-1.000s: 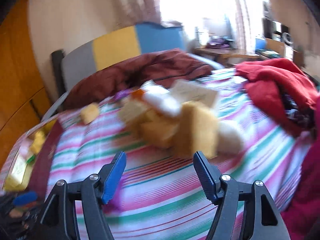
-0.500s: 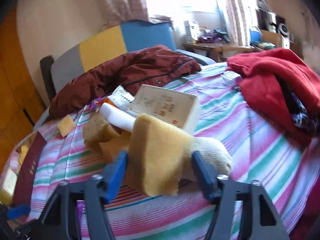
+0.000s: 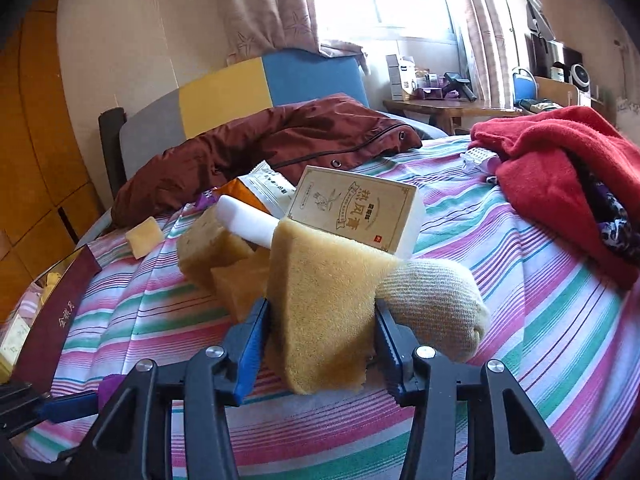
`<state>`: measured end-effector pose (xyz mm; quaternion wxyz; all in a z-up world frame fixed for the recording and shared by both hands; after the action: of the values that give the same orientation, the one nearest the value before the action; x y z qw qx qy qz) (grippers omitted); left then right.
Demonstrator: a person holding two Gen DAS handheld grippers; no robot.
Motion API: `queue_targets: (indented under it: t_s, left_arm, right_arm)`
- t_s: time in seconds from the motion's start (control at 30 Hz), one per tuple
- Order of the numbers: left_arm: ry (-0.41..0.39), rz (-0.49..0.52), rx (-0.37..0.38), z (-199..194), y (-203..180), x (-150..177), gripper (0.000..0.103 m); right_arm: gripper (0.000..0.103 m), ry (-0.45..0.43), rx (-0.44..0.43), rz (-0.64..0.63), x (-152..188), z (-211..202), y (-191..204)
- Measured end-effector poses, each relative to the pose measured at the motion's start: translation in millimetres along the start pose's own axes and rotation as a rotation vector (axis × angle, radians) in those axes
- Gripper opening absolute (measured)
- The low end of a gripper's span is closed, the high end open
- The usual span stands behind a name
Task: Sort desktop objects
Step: 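Grasp the purple packet with the left tool while the right tool grasps a yellow sponge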
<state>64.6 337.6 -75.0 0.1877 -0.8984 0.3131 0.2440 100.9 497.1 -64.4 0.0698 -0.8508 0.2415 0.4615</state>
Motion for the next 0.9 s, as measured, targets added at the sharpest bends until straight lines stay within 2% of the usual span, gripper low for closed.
queue_targets:
  t_s: [0.07, 0.23, 0.3, 0.53, 0.9]
  left_arm:
    - [-0.011, -0.026, 0.022, 0.6, -0.1, -4.5, 0.053]
    - [0.018, -0.029, -0.03, 18.7, 2.3, -10.8, 0.052]
    - [0.017, -0.02, -0.043, 21.8, 5.8, -9.5, 0.045]
    - [-0.041, 0.038, -0.106, 14.4, 19.3, -4.9, 0.043]
    - [-0.051, 0.004, -0.2, -3.0, 41.1, 0.3, 0.041]
  right_arm:
    - [0.051, 0.003, -0.003, -0.008, 0.9, 1.2, 1.9]
    - [0.051, 0.005, -0.001, -0.023, 3.2, 1.6, 5.9]
    - [0.051, 0.004, -0.003, -0.023, 4.0, 1.1, 6.3]
    - [0.051, 0.004, -0.007, -0.032, 5.7, 1.9, 8.7]
    - [0.051, 0.015, 0.003, -0.064, 9.8, 2.3, 15.1]
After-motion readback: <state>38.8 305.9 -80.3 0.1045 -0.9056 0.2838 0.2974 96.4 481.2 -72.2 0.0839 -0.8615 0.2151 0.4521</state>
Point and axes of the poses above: each gripper's, at about its wrist camera, not at the fingertips, and z roughly the way its jaws point, y to its left, x to its underside, the point moved 6 cm from there along z, roughly the way its jaws point, and after that the axes turned 6 degrees about -z, right-handed, at the moved point
